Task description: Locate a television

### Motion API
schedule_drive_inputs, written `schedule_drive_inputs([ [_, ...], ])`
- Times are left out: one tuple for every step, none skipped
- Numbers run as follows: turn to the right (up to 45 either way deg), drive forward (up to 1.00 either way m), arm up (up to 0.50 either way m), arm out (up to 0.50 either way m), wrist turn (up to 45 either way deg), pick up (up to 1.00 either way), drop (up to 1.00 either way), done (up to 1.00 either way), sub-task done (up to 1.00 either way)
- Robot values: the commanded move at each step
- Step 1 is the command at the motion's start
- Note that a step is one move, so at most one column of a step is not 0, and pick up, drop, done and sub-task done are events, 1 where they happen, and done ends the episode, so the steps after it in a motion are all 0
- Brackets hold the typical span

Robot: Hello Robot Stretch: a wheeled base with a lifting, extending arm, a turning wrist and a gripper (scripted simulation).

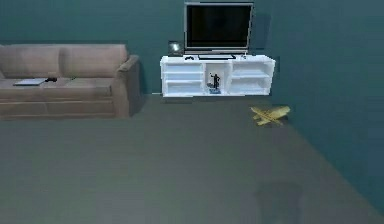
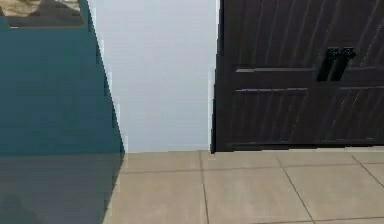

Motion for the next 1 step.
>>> schedule_drive_inputs([
  [-3.0, 0.0, 0.0, 0.0, 0.0, 0.0, 0.0, 0.0, 0.0],
])
